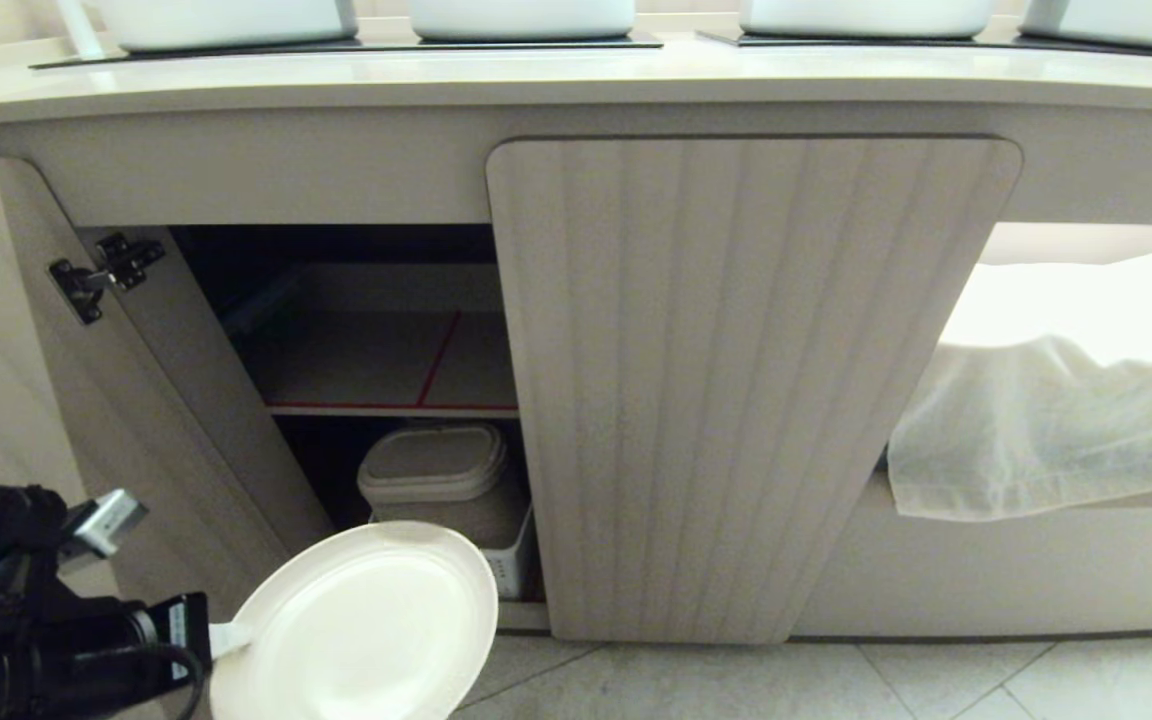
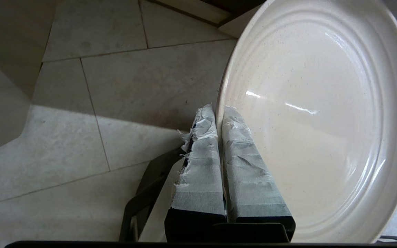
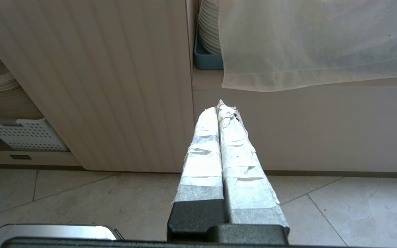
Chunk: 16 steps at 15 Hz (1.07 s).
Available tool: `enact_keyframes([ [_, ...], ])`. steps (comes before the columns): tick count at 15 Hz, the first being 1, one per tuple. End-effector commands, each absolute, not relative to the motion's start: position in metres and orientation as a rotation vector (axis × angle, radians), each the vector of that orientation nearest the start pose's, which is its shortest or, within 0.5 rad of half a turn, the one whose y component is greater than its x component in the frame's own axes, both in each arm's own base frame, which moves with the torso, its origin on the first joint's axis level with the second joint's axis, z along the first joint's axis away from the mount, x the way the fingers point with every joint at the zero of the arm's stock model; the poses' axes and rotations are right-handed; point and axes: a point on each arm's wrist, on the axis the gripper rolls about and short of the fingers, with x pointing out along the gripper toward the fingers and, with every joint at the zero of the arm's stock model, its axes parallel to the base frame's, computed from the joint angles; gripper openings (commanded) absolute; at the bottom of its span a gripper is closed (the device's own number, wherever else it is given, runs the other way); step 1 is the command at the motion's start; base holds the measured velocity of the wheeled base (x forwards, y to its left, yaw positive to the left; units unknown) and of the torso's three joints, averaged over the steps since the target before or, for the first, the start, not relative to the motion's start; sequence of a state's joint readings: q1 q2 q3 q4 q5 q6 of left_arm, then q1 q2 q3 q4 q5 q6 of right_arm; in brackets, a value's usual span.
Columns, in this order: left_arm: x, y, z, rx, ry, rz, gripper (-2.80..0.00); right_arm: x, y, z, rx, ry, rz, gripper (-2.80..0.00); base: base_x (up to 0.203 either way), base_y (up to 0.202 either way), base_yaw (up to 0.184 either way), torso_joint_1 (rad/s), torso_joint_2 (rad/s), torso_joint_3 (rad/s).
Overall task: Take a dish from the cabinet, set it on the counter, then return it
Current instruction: Place it on the table
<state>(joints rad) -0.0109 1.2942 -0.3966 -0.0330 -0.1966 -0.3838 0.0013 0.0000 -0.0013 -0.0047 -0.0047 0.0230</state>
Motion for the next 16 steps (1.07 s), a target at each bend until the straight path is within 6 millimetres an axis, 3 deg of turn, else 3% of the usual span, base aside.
enact_keyframes([
  [1, 0.143, -0.006, 0.124, -0.442, 0.864, -0.033, -2.8, -0.023, 0.0, 0.076, 0.023, -0.005, -0.003, -2.8, 0.0, 0.0, 0.0, 0.0, 0.0, 0.0],
  [5, 0.131, -0.005, 0.122, -0.441, 0.851, -0.025, -2.8, -0.023, 0.0, 0.076, 0.023, -0.007, -0.003, -2.8, 0.0, 0.0, 0.0, 0.0, 0.0, 0.0],
  [16, 0.129, -0.006, 0.122, -0.441, 0.854, -0.032, -2.8, -0.023, 0.0, 0.076, 0.023, -0.006, -0.003, -2.8, 0.0, 0.0, 0.0, 0.0, 0.0, 0.0],
])
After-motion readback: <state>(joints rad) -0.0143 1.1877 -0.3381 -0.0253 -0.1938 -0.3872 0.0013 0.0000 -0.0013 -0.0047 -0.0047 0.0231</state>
